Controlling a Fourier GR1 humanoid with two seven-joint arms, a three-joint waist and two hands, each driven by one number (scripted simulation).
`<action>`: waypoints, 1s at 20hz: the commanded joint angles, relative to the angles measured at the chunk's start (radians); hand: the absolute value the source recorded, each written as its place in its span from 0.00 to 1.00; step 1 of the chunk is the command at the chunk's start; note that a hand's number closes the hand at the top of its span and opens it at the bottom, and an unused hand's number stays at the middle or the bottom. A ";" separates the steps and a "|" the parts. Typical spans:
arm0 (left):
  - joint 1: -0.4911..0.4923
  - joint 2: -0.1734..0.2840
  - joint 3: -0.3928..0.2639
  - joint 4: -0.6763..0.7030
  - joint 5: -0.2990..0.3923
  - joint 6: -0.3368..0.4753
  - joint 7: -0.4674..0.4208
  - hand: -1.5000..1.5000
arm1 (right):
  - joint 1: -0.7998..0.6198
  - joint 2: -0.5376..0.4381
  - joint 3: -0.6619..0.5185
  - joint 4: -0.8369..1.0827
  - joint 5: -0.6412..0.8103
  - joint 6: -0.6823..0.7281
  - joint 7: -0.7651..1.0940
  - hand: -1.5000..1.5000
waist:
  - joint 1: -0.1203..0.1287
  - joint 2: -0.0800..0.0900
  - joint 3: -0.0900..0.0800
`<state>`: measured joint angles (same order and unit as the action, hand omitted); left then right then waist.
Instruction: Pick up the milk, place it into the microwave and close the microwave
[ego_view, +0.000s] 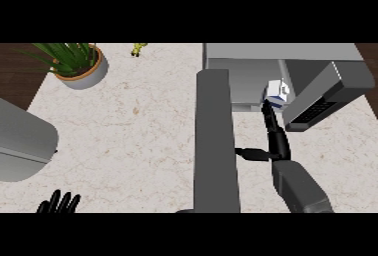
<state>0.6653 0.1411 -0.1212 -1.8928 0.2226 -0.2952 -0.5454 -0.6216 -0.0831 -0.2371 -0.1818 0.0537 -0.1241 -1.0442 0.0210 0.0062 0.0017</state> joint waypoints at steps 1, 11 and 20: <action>0.052 0.016 -0.031 -0.038 -0.039 -0.019 0.000 0.00 | 0.085 -0.028 0.017 -0.030 0.004 0.097 -0.072 0.00 | -0.010 -0.005 -0.001; -0.095 0.013 -0.091 0.030 -0.065 -0.036 0.111 0.00 | 0.293 -0.104 0.022 -0.223 -0.036 0.170 -0.104 1.00 | -0.032 -0.010 -0.002; -0.274 -0.041 -0.240 0.163 -0.307 0.022 0.127 1.00 | 0.478 -0.188 -0.008 -0.394 -0.121 0.274 -0.034 0.00 | -0.037 -0.010 -0.003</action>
<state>0.4611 0.1334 -0.3023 -1.7631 0.0010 -0.3063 -0.4330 -0.2208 -0.2405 -0.2265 -0.5122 -0.0251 0.0636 -1.0358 -0.0130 -0.0032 -0.0008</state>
